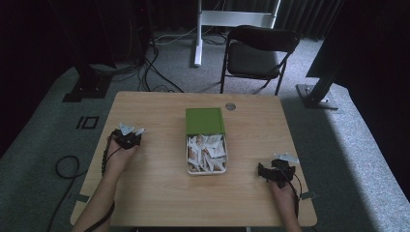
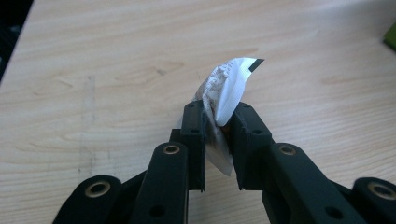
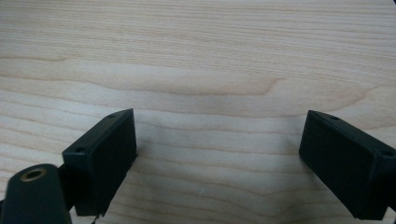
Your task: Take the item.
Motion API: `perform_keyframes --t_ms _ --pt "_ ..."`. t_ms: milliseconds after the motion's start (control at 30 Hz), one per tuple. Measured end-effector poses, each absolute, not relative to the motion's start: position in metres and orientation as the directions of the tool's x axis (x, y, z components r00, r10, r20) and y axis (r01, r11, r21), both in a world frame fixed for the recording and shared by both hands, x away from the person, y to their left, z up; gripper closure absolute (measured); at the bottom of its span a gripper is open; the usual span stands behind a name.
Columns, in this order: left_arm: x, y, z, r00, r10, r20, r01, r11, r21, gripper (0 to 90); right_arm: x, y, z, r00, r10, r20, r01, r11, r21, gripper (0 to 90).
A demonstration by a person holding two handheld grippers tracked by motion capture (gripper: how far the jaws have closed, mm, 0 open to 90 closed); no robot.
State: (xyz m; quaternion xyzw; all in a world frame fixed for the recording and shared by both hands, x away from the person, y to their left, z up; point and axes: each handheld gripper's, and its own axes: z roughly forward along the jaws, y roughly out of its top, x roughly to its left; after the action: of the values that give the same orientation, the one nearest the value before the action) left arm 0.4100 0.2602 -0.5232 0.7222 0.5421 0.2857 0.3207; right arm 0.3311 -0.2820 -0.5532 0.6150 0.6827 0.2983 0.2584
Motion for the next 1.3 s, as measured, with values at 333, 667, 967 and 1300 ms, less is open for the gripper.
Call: perform_keyframes --t_ms 333,667,967,1300 --pt "0.411 0.256 -0.532 0.251 0.968 0.016 0.631 -0.176 0.756 68.9 0.331 -0.282 -0.553 -0.11 0.994 0.014 0.685 0.066 0.725 10.9" --pt "0.4 0.261 -0.53 0.29 0.957 -0.017 0.602 -0.169 0.78 41.3 0.331 -0.282 -0.553 -0.11 0.994 0.014 0.685 0.066 0.725 10.9" --pt "0.381 0.263 -0.517 0.319 0.948 -0.011 0.557 -0.178 0.812 18.0 0.331 -0.282 -0.553 -0.11 0.994 0.014 0.685 0.065 0.725 10.9" --pt "0.361 0.261 -0.511 0.34 0.94 0.0 0.516 -0.187 0.836 14.7 0.331 -0.282 -0.553 -0.11 0.994 0.014 0.685 0.066 0.725 10.9"
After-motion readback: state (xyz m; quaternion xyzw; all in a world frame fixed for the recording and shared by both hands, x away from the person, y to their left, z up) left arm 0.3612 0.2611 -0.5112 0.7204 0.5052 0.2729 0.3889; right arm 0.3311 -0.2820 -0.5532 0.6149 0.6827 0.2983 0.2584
